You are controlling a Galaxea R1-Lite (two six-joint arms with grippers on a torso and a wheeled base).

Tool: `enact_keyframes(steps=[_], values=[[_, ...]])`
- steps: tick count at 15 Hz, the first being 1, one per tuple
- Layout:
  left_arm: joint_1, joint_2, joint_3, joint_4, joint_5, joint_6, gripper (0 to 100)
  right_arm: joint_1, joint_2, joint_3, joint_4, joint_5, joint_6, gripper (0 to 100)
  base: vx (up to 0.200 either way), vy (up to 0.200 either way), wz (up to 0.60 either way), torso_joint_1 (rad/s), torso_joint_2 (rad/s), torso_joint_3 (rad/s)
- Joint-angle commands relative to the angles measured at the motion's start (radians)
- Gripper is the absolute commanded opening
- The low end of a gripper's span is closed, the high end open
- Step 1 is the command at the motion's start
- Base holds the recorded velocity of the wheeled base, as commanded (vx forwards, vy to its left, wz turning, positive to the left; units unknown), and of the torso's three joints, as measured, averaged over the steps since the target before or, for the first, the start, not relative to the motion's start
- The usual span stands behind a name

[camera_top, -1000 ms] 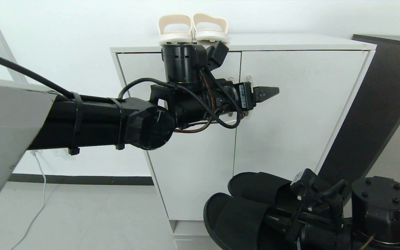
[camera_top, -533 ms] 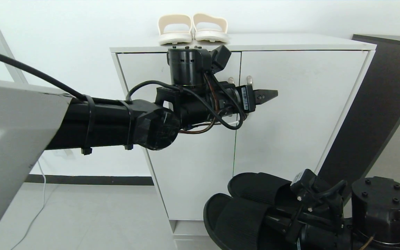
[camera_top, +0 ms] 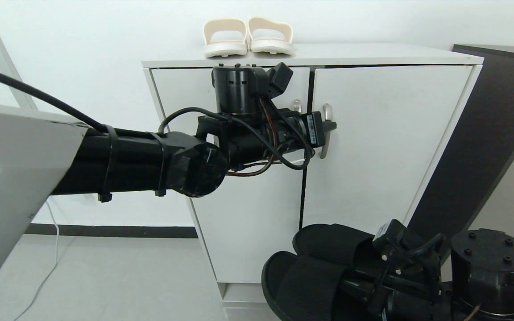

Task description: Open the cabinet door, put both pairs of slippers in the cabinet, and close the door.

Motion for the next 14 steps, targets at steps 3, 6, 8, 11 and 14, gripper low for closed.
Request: enact_keyframes(steps=[3,6,8,11,14], values=[[-0.043,-0.097,0.176,-0.105,-0.002,0.002,0,0.043,-0.01,0.053,-0.001,0.073,0.0,0,0.0,0.0,0.0,0.0,0.0,0.0],[-0.091,-0.151,0.305,-0.189,0.0,0.002,0,0.075,-0.014,0.093,-0.001,0.145,0.0,0,0.0,0.0,0.0,0.0,0.0,0.0],[-0.104,-0.183,0.388,-0.263,0.006,0.002,0,0.08,-0.007,0.104,-0.001,0.156,0.0,0,0.0,0.0,0.0,0.0,0.0,0.0],[-0.077,-0.209,0.437,-0.303,0.006,-0.003,0,0.086,-0.007,0.104,-0.001,0.156,0.0,0,0.0,0.0,0.0,0.0,0.0,0.0],[-0.045,-0.203,0.431,-0.304,-0.002,-0.004,0,0.089,-0.007,0.104,-0.001,0.154,-0.002,0,0.0,0.0,0.0,0.0,0.0,0.0]])
